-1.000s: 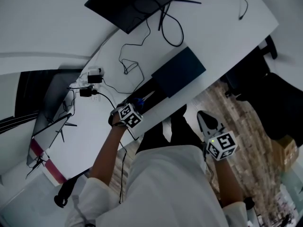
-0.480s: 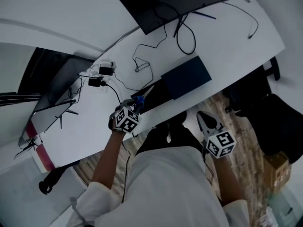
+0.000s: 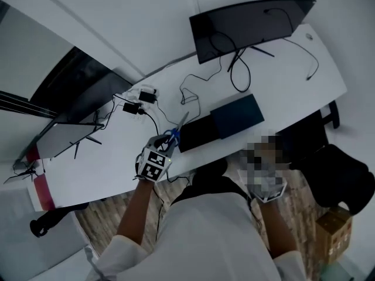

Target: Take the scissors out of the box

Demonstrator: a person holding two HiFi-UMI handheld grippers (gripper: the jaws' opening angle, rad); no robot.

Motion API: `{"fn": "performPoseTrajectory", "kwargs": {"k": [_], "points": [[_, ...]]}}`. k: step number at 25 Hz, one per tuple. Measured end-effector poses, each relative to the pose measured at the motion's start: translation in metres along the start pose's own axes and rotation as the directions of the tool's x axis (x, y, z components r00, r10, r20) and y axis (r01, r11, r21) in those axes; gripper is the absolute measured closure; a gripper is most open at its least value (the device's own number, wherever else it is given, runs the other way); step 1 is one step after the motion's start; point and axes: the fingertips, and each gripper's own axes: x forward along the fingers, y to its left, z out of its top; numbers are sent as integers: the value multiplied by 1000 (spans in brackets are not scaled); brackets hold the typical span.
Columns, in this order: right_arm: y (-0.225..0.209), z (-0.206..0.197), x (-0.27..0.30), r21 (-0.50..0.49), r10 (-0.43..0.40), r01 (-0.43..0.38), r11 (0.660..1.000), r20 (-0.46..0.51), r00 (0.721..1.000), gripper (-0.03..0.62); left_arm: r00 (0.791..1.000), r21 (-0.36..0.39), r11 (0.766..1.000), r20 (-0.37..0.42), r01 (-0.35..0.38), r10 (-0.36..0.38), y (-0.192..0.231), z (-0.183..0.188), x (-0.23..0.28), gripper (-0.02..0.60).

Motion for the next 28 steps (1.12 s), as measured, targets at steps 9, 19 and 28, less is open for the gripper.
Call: {"fn": "performPoseTrajectory", "kwargs": {"k": [9,19,28], "points": [[41,5,-17,-88,-27,29,996,21,999,560,984,-76,997,174,-26,39,12,13,-54,474],[83,20,-46,-169,-70,84,982,85,994,560,931,-143,990,359,-19,70,15,20,-117,474],[111,26,-88,-175,-129,159,972,167,977,560,891,-166,986,446,-17,90,14,16,-167,474]]}}
